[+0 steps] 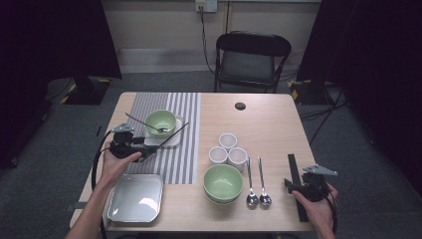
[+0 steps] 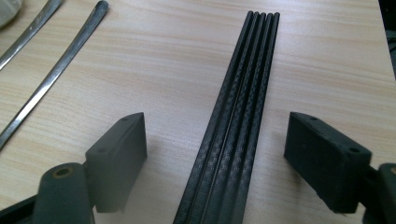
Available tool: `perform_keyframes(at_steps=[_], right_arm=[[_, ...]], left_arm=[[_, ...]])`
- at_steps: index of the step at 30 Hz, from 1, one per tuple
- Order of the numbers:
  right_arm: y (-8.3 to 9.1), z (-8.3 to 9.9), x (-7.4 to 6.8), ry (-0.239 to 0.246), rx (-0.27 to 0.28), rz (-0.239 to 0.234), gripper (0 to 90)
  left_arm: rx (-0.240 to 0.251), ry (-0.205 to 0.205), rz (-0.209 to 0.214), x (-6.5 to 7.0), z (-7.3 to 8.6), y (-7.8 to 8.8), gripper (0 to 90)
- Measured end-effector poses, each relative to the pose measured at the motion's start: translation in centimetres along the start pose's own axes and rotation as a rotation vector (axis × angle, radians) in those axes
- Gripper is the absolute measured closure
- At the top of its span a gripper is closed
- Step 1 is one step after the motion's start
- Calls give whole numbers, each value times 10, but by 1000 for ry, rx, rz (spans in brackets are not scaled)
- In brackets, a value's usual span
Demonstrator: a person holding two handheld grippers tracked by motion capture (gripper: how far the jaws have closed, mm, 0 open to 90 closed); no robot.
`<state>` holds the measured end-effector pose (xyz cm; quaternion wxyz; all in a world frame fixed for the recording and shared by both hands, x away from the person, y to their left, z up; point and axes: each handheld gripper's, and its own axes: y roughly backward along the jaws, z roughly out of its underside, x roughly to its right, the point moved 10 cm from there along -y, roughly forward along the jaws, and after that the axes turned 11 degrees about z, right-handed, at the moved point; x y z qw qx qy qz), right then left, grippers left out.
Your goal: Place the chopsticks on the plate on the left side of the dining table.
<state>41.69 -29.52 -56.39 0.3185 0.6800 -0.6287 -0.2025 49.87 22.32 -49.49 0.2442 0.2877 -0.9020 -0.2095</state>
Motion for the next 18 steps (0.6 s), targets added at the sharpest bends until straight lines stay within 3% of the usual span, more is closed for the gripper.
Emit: perform_keyframes(at_steps=[3, 5, 10, 12, 14, 18], right_arm=[[2, -2, 1, -19, 0, -1, 231], [4, -3, 1, -24, 6, -6, 251], [11, -9, 2, -48, 36, -19, 275], [15, -13, 1, -44, 55, -28, 263], [19, -17, 0, -54, 69, -40, 261], [27, -26, -1, -60, 99, -54, 289]], left_arm=[[16, 4, 3, 4, 0, 2, 224], [1, -19, -17, 5, 2, 4, 217], [7, 6, 26, 16, 6, 5, 222], [8, -12, 5, 19, 9, 5, 233], [-6, -23, 12, 23, 11, 6, 235], [16, -39, 17, 31, 11, 10, 235]])
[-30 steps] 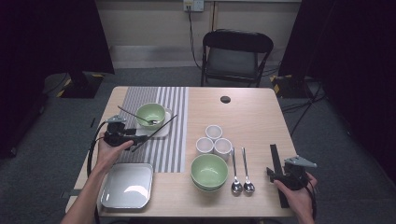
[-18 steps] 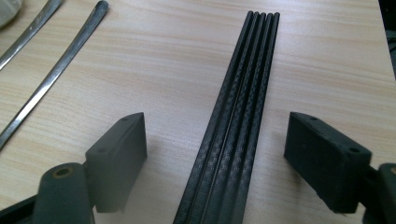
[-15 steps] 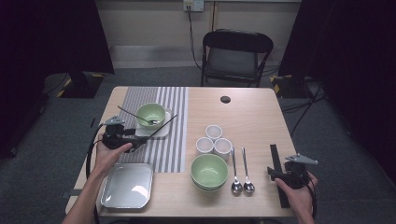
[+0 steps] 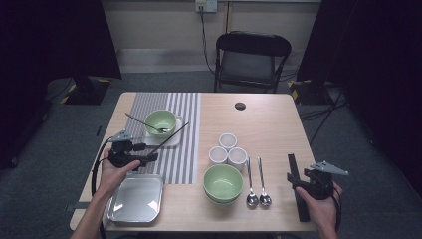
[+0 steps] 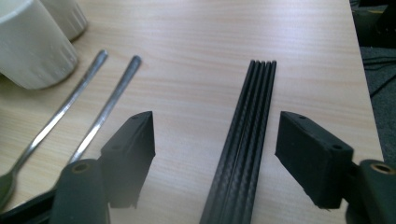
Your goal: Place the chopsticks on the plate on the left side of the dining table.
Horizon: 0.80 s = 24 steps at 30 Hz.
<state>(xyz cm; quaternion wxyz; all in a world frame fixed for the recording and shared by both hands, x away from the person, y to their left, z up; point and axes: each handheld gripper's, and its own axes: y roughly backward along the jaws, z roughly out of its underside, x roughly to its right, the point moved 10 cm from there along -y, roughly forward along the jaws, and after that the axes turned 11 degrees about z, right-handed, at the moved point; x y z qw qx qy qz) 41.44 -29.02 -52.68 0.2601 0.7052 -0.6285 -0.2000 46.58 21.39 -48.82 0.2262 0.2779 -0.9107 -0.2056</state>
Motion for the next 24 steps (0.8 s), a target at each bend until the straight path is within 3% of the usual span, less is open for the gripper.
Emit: perform_keyframes(at_steps=[4, 8, 9, 12, 14, 17, 20, 22, 24], right_arm=[[-1, -13, -3, 24, 0, -13, 356], [-3, -21, -10, 2, 7, -68, 480], [-5, -19, -12, 0, -1, -75, 506], [-9, -12, -13, -3, -12, -87, 564], [-14, 2, -14, 22, -55, -87, 623], [-13, 7, -15, 38, -61, -80, 649], [-13, 13, -14, 46, -73, -71, 674], [-13, 17, -12, 46, -86, -60, 687], [-14, 19, -10, 53, -95, -54, 680]], left_arm=[[3, -8, 2, 9, -1, 1, 240], [28, -5, 53, 23, 0, -2, 240], [32, 2, 68, 25, 1, -3, 241], [21, -1, 62, 26, 6, -6, 248], [21, 2, 72, 31, 11, -9, 249], [19, -8, 78, 33, 12, -9, 251], [48, 21, 98, 33, 12, -7, 280], [47, 13, 72, 30, 13, -6, 270], [38, 13, 80, 30, 14, -6, 274]])
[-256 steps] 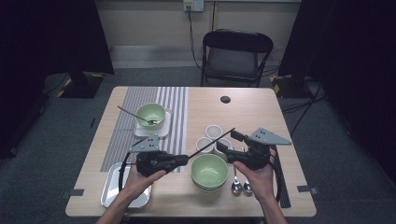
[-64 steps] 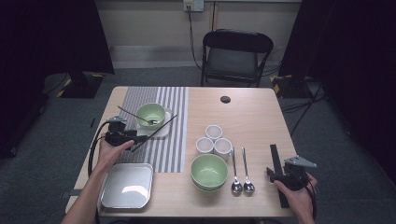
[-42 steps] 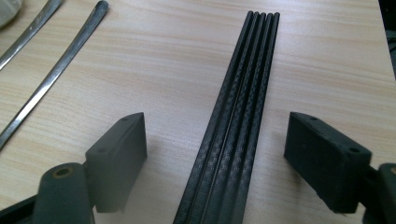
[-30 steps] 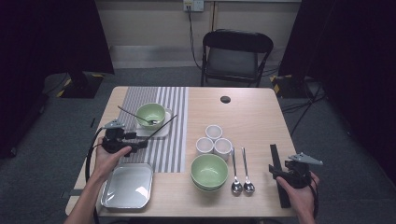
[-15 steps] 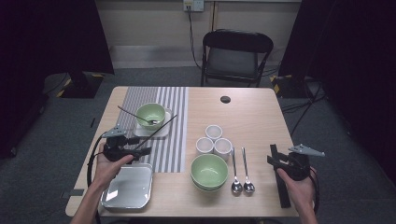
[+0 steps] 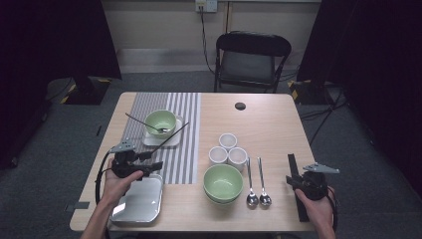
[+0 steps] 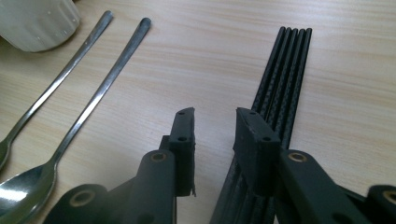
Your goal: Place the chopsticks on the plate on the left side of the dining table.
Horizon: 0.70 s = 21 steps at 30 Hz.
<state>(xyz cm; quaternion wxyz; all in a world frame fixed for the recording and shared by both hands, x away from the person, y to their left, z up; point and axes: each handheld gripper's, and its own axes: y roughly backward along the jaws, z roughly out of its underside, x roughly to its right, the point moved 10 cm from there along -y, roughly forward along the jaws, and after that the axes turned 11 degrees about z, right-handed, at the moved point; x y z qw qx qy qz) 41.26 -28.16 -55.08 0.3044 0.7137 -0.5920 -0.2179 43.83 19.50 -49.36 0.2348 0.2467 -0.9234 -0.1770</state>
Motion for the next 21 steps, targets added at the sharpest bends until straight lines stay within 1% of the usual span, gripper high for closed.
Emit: perform_keyframes(at_steps=[1, 2, 3, 6, 7, 8, 11, 14, 16, 18, 20, 21], right_arm=[[-1, 0, 1, -2, -2, -1, 679], [-2, 1, 3, -6, -7, 12, 682], [-2, 2, 3, -5, -9, 12, 686], [-2, 1, 5, -10, -1, 28, 687], [-2, 2, 5, -6, -6, 29, 688], [-2, 2, 5, -5, -8, 28, 691], [-3, 2, 4, -1, -10, 26, 692], [-3, 2, 2, 3, -11, 18, 696], [-4, 2, 2, 3, -12, 21, 696], [-4, 3, 1, -1, -17, 16, 703], [-4, 3, -1, 4, -18, 12, 713], [-4, 3, -3, 2, -19, 7, 719]], left_arm=[[-3, -5, -13, -1, 1, 0, 273], [-2, -7, -12, -1, 1, 0, 271], [-2, -3, -3, 0, 2, 0, 269], [-3, 1, -10, -2, 4, 0, 266], [2, 3, -7, -2, 4, -1, 267], [-8, 4, -11, -2, 5, -1, 268], [-13, 6, -17, -2, 6, -1, 267], [-1, 3, 10, 0, 5, -2, 270], [-11, -6, 2, -1, 6, -2, 283], [-14, -2, 5, -1, 7, -2, 283], [-24, -12, -8, -2, 7, 0, 283], [-24, -12, -8, -2, 7, 0, 283]])
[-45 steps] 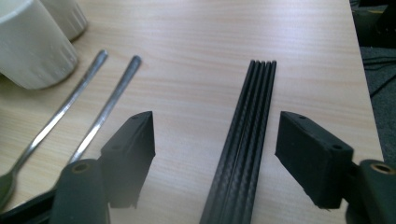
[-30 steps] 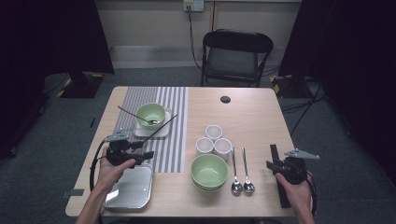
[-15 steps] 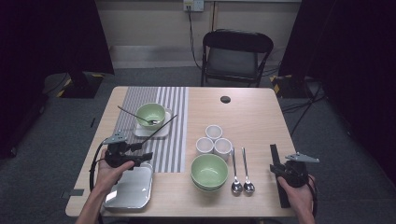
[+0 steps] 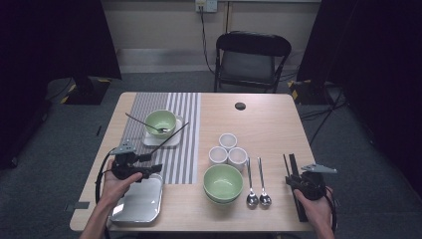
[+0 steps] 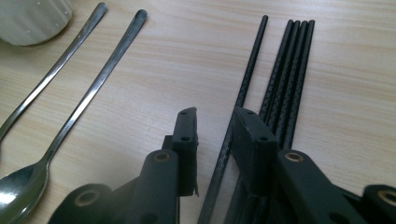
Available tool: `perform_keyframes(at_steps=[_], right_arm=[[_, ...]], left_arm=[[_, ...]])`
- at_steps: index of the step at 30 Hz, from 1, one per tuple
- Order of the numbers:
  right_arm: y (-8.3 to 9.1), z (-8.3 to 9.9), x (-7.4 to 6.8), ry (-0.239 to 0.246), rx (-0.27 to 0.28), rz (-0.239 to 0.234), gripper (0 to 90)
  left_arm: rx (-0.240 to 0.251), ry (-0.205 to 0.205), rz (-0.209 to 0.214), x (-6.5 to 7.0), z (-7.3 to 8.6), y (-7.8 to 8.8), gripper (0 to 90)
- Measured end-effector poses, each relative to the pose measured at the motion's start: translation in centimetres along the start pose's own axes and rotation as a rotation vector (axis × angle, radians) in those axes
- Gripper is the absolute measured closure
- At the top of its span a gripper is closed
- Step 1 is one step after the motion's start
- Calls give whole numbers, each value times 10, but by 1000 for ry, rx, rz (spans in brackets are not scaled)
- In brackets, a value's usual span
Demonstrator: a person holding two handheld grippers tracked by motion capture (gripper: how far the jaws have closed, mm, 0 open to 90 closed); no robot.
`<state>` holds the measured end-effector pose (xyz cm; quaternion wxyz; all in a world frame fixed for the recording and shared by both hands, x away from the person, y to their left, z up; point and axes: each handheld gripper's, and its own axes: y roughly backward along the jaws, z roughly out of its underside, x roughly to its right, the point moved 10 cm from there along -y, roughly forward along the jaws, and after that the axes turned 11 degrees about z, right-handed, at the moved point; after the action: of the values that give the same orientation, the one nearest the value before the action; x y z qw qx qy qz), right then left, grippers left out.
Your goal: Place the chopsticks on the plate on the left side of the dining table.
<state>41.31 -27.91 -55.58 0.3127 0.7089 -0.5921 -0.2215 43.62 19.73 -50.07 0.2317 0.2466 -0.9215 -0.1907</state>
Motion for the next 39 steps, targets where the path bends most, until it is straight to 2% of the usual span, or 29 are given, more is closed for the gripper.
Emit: perform_keyframes(at_steps=[3, 7, 13, 19, 23, 28, 34, 39], right_arm=[[0, 0, -2, 5, 1, -7, 718], [-2, -1, -6, 4, -3, -20, 768], [-5, -2, -16, 31, -5, -25, 774], [-11, -8, -21, 47, 1, -10, 846], [-15, -12, -25, 53, 8, -3, 857], [-20, -18, -28, 66, 8, 32, 861], [-28, -25, -29, 48, 8, 23, 862], [-35, -32, -32, 58, 9, 22, 858]], left_arm=[[-1, 4, -7, -1, 1, 1, 282], [-5, 3, -4, -1, 1, 1, 293], [-5, 2, 7, 1, 0, -1, 293], [-14, -5, 4, 1, 1, -2, 295], [-9, 0, -1, 0, 0, -2, 297], [-14, -3, -7, -3, 0, -3, 300], [-11, -6, -2, -1, -1, -4, 304], [-11, -3, -5, -3, -1, -2, 304]])
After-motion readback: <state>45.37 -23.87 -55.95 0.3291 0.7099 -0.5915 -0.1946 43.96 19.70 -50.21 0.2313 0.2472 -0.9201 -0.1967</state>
